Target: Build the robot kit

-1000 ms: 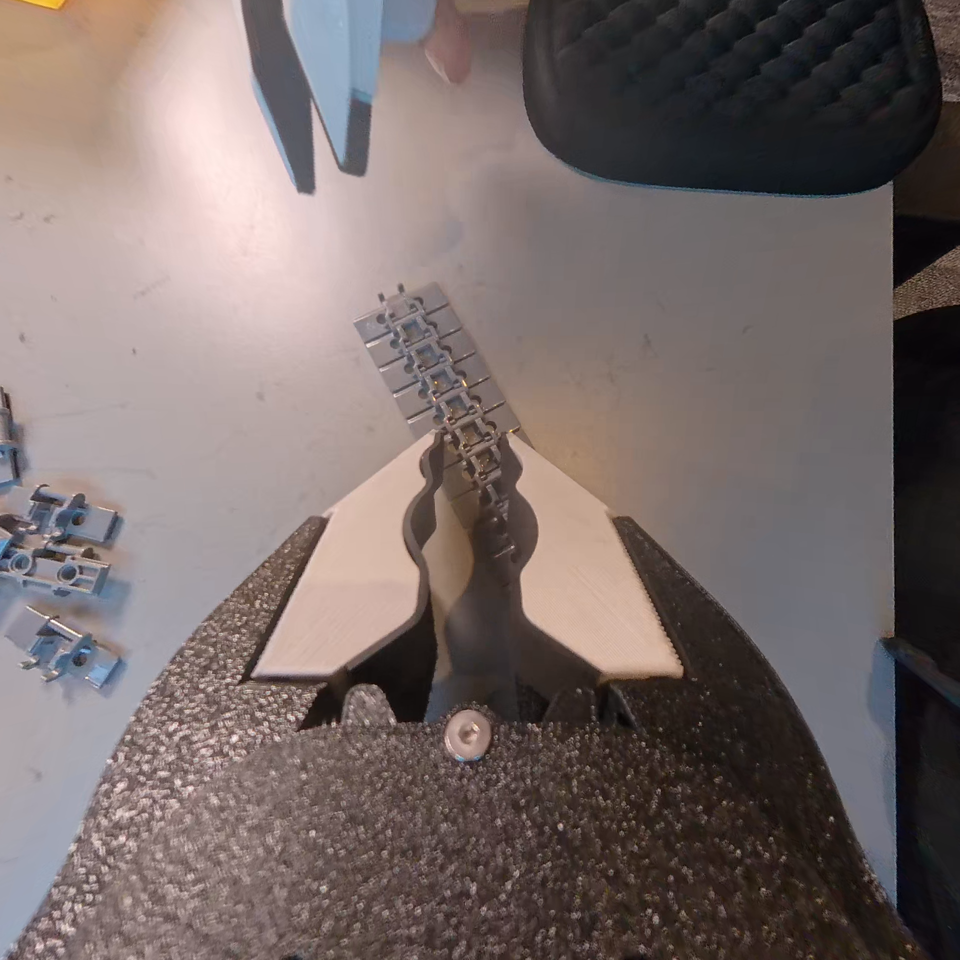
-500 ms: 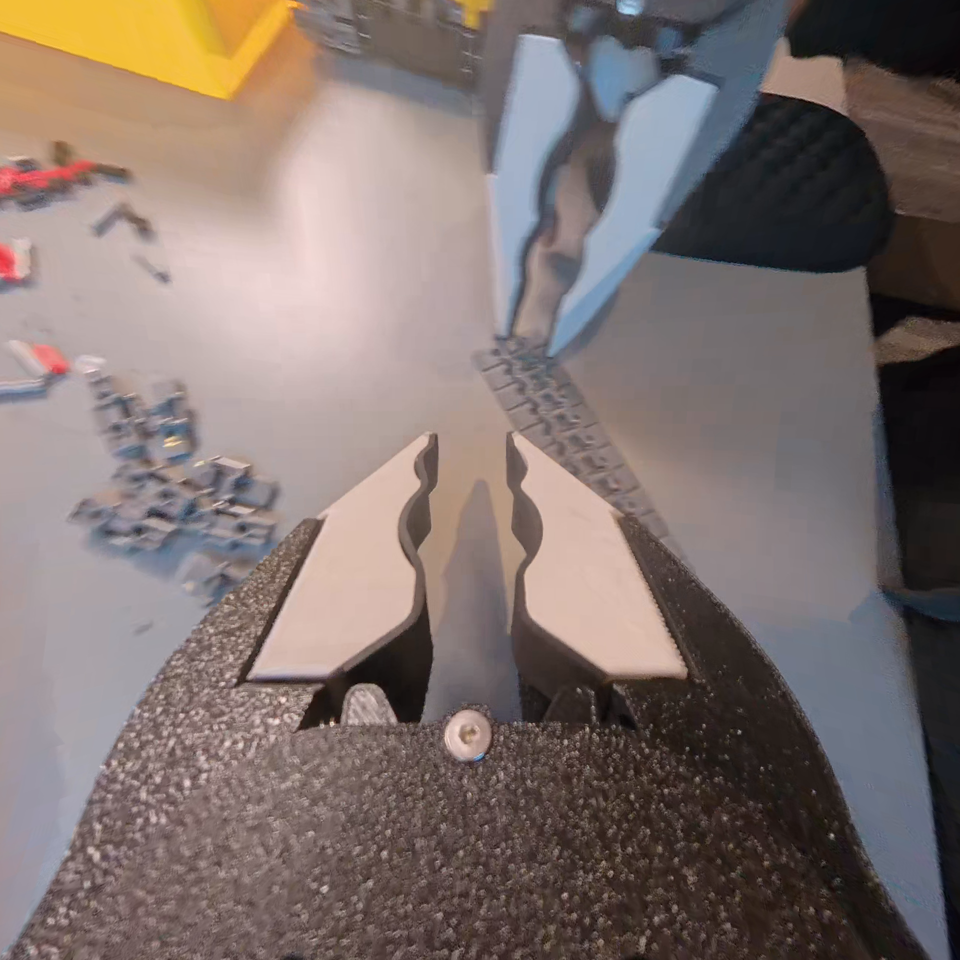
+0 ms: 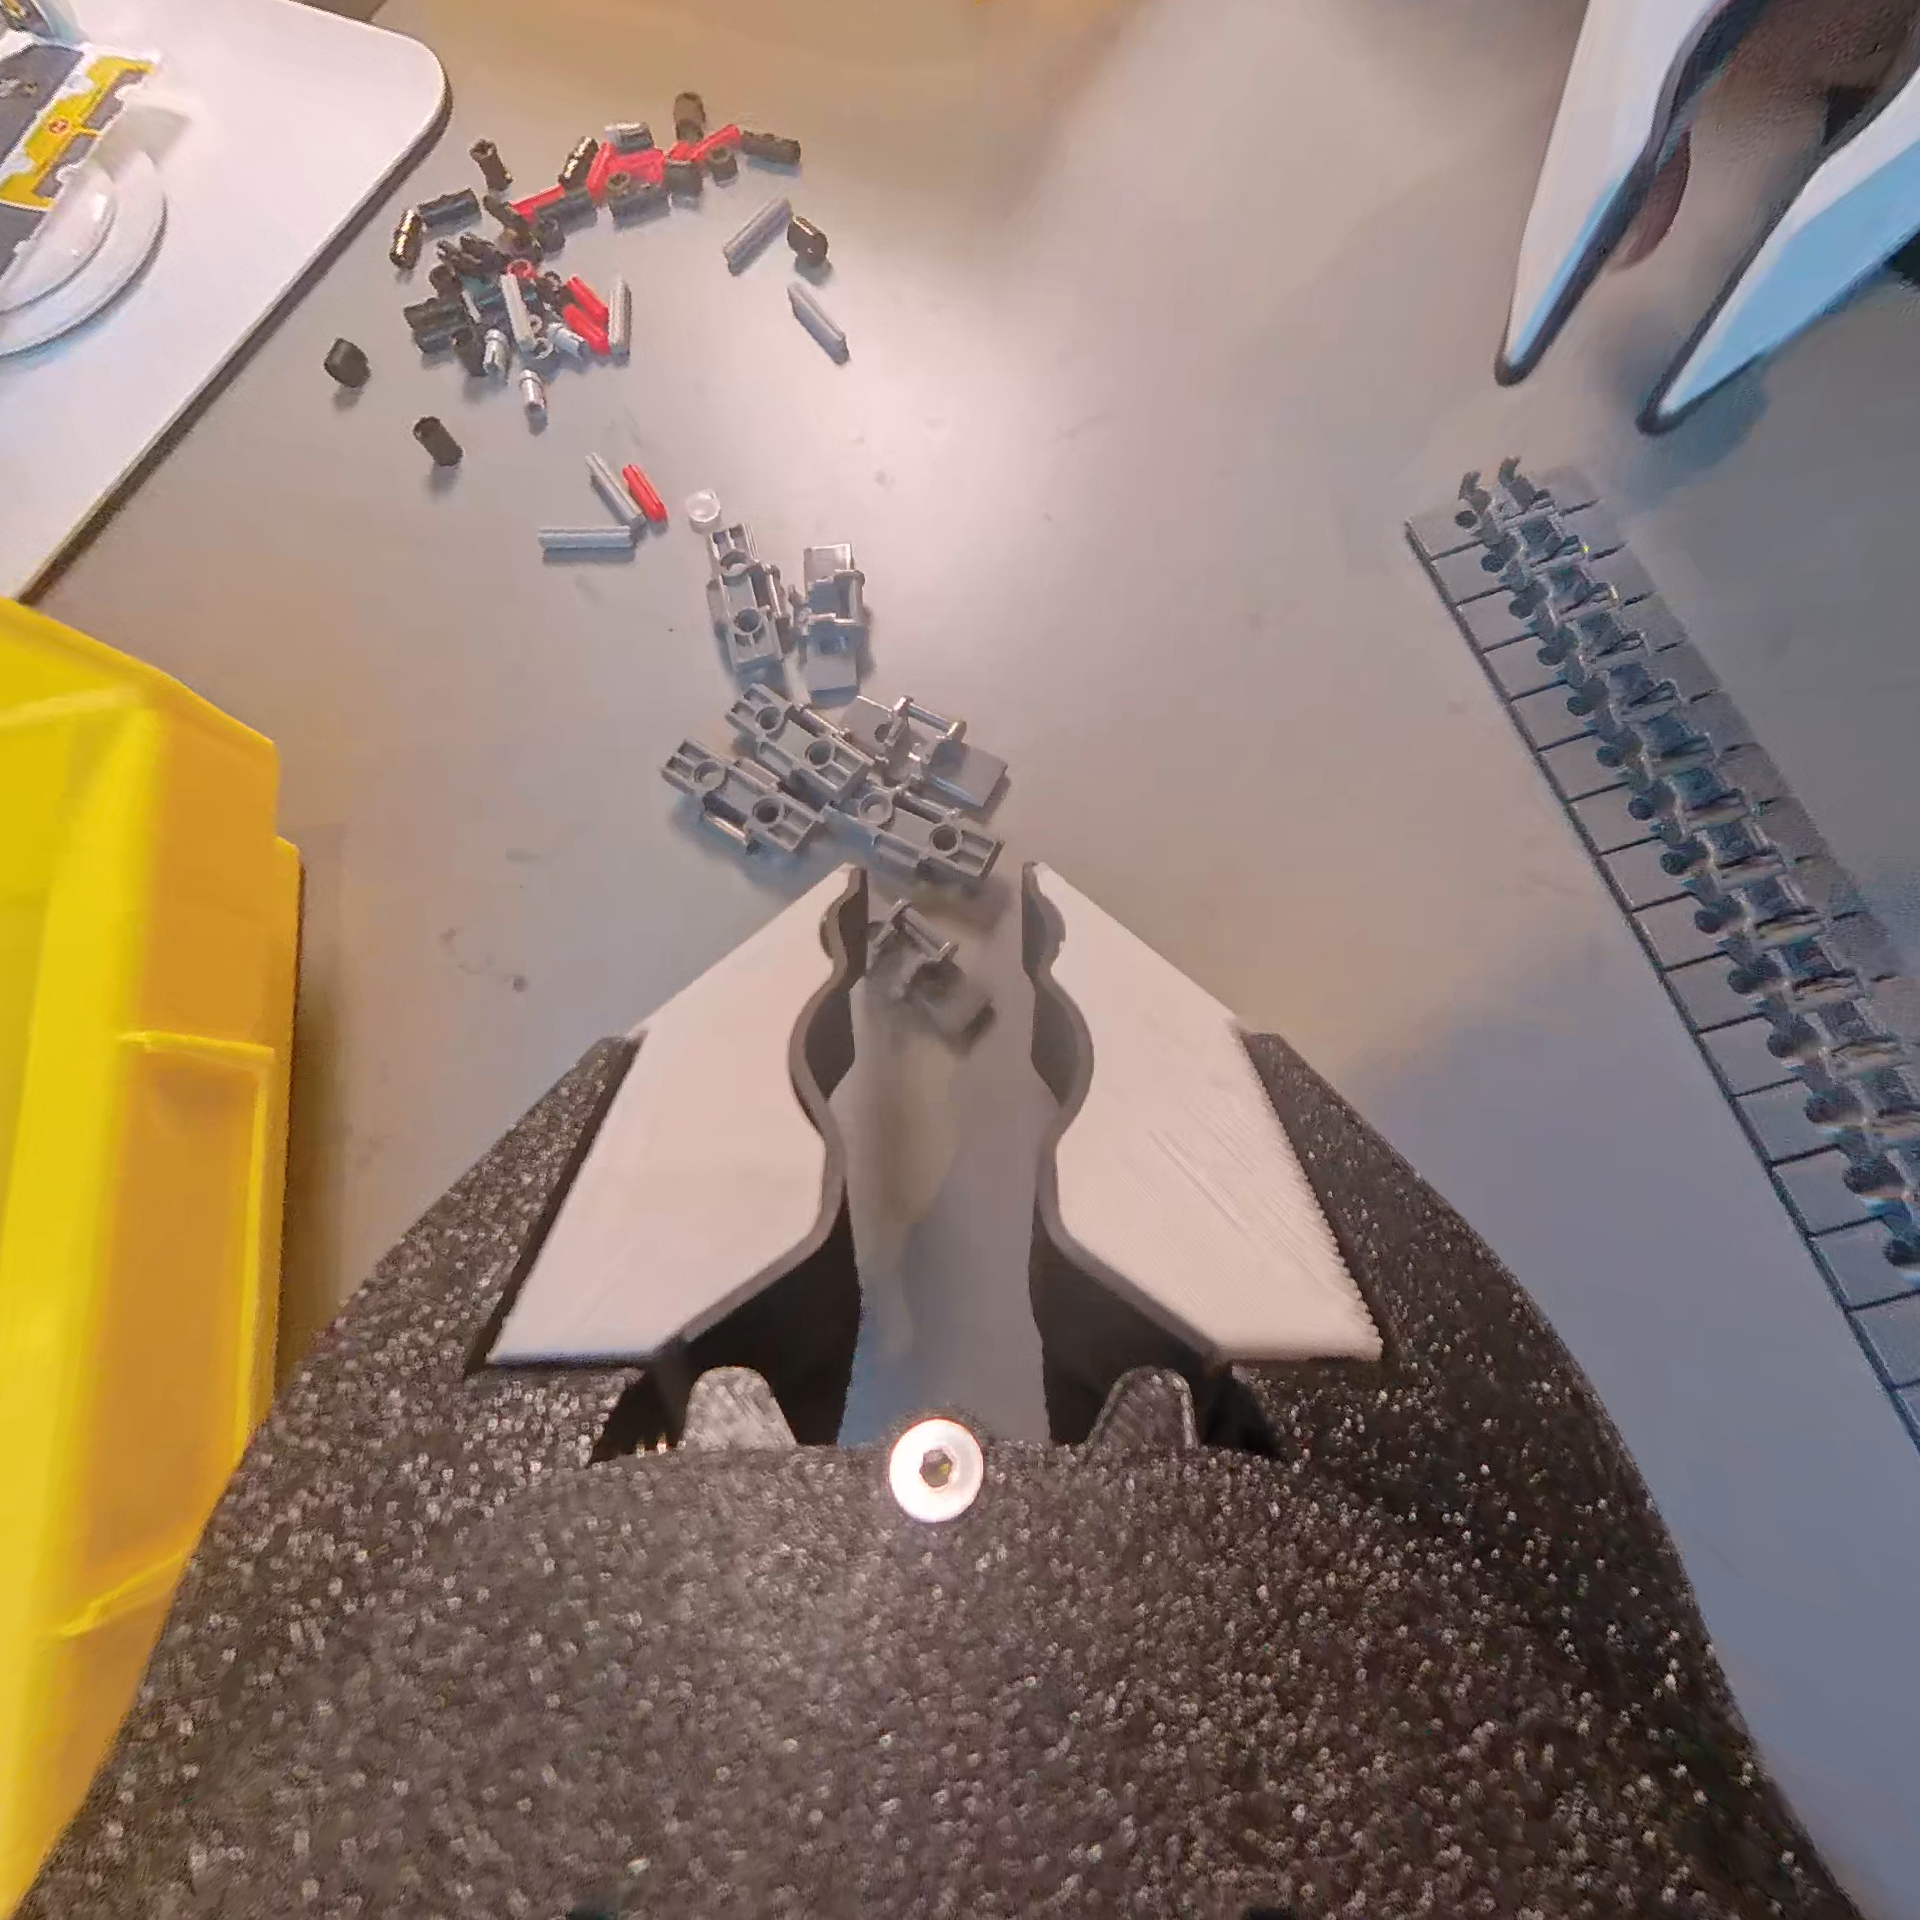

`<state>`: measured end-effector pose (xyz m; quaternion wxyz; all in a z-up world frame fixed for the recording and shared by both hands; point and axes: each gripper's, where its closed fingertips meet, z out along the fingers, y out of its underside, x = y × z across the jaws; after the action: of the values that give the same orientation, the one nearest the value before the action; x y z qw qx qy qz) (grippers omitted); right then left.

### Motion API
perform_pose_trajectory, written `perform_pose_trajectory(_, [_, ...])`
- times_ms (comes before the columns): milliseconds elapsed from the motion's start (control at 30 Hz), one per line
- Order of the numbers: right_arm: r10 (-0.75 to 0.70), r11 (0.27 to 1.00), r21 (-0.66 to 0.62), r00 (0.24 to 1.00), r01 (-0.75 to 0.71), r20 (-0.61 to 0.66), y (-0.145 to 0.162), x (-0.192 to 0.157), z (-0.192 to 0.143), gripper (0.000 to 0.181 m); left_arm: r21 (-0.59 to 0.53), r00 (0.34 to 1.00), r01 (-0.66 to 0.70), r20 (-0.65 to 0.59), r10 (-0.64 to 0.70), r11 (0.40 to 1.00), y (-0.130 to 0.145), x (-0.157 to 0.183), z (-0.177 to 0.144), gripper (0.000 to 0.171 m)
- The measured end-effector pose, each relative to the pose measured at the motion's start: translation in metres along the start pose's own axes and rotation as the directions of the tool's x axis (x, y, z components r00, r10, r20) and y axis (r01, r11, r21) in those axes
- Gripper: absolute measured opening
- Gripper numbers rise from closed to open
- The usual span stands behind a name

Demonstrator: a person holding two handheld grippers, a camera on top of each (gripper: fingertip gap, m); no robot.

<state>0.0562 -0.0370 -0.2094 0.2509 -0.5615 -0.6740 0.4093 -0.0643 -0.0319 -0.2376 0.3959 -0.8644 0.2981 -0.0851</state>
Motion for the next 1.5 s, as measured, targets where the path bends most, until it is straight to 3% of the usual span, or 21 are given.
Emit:
perform_pose_trajectory(167, [-0.137,0.989,0.044,0.985,0.142,-0.101,-0.006,0.007,0.000,0.019,-0.069,0.997,-0.054,0.044,0.057,0.996,0.002,0.001,0.014,0.032])
perform_pose_trajectory(233, [-0.157,0.984,0.065,0.979,0.166,-0.128,-0.010,0.008,-0.001,0.019,-0.062,0.997,-0.052,0.059,0.055,0.997,0.001,-0.001,0.014,0.019])
perform_pose_trajectory(333, [-0.153,0.980,0.100,0.975,0.170,-0.161,-0.014,0.011,-0.005,0.019,-0.063,0.994,-0.046,0.092,0.052,0.997,0.002,-0.007,0.011,0.014])
perform_pose_trajectory(367, [-0.148,0.979,0.116,0.975,0.168,-0.169,-0.016,0.013,-0.007,0.019,-0.053,0.995,-0.044,0.091,0.049,0.998,0.001,-0.007,0.009,0.013])
perform_pose_trajectory(400, [-0.142,0.977,0.131,0.974,0.166,-0.175,-0.018,0.014,-0.009,0.019,-0.033,0.995,-0.040,0.087,0.043,0.999,-0.001,-0.007,0.007,0.001])
perform_pose_trajectory(667, [-0.141,0.969,0.169,0.966,0.179,-0.217,-0.024,0.018,-0.014,0.018,0.113,0.997,0.083,-0.019,-0.081,0.990,-0.018,-0.002,-0.016,0.000])
perform_pose_trajectory(833, [-0.155,0.962,0.186,0.959,0.201,-0.237,-0.027,0.018,-0.016,0.018,0.229,0.976,0.200,-0.137,-0.171,0.953,-0.036,0.003,-0.033,0.000])
perform_pose_trajectory(967, [-0.162,0.962,0.179,0.957,0.207,-0.239,-0.026,0.018,-0.014,0.018,0.138,0.978,0.206,-0.001,-0.207,0.969,-0.014,-0.023,-0.025,0.002])
perform_pose_trajectory(1067, [-0.165,0.962,0.176,0.957,0.209,-0.237,-0.026,0.017,-0.014,0.018,0.070,0.971,0.236,0.021,-0.238,0.969,-0.003,-0.028,-0.014,0.024])
perform_pose_trajectory(1300, [-0.183,0.960,0.167,0.954,0.226,-0.238,-0.025,0.015,-0.013,0.017,-0.075,0.975,0.217,0.060,-0.212,0.973,0.010,-0.029,0.011,0.023])
perform_pose_trajectory(1367, [-0.190,0.958,0.165,0.952,0.233,-0.242,-0.025,0.014,-0.012,0.017,-0.079,0.979,0.197,0.067,-0.192,0.977,0.009,-0.027,0.012,0.007])
perform_pose_trajectory(1433, [-0.195,0.958,0.161,0.949,0.238,-0.246,-0.025,0.014,-0.012,0.017,-0.079,0.981,0.178,0.096,-0.170,0.981,0.008,-0.031,0.011,0.007])
perform_pose_trajectory(1500, [-0.201,0.956,0.160,0.948,0.245,-0.249,-0.026,0.014,-0.012,0.017,-0.025,0.978,0.207,0.040,-0.206,0.978,0.000,-0.027,0.007,0.007])
